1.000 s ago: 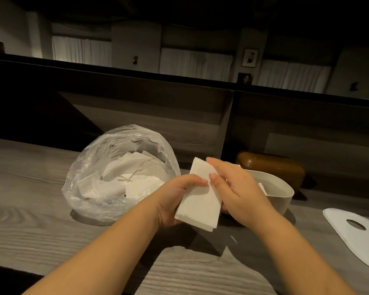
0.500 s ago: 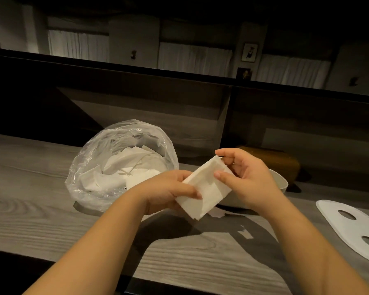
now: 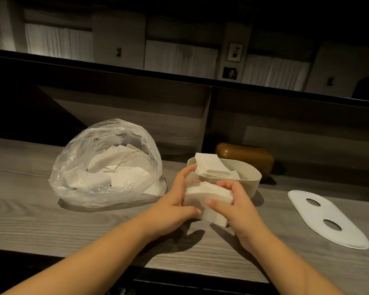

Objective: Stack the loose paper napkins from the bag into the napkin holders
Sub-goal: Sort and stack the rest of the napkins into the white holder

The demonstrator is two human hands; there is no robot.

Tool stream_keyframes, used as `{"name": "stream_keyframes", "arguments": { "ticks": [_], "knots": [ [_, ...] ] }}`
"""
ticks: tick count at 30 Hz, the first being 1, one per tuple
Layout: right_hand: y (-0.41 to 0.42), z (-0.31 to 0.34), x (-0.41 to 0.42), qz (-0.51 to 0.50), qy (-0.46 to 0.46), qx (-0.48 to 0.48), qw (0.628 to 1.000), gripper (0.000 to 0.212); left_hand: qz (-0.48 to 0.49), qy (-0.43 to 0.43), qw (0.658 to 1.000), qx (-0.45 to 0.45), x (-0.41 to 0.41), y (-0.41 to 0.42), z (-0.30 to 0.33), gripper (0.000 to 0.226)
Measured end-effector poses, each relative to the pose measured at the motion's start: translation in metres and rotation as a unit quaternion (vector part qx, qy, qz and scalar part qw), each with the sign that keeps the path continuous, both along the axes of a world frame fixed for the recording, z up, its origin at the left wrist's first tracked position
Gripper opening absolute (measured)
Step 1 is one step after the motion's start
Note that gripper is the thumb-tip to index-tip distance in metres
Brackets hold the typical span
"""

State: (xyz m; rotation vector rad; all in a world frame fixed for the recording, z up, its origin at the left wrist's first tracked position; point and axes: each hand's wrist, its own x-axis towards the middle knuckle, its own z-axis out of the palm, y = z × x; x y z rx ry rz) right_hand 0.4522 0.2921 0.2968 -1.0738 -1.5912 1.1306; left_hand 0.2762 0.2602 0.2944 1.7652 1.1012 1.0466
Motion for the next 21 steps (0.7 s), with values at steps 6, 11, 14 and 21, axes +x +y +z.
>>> {"name": "stream_keyframes", "arguments": {
  "ticks": [6, 11, 14, 21],
  "knots": [
    [0.006, -0.002, 0.011, 0.015, 0.001, -0.005, 1.0, 0.054, -0.012, -0.001, 1.0, -0.004, -0.005, -0.001, 0.004, 0.106],
    [0.005, -0.003, 0.008, 0.053, -0.019, 0.0, 0.998, 0.06, -0.039, 0.038, 0.998, -0.007, -0.006, 0.0, 0.002, 0.112],
    [0.007, -0.002, 0.006, 0.033, -0.026, 0.011, 0.999, 0.056, 0.016, 0.021, 1.0, 0.008, -0.005, 0.003, 0.0, 0.104],
    [0.008, -0.002, 0.012, 0.01, -0.07, 0.01, 0.997, 0.035, 0.1, 0.046, 0.993, -0.031, -0.008, 0.015, -0.007, 0.066]
  ]
}}
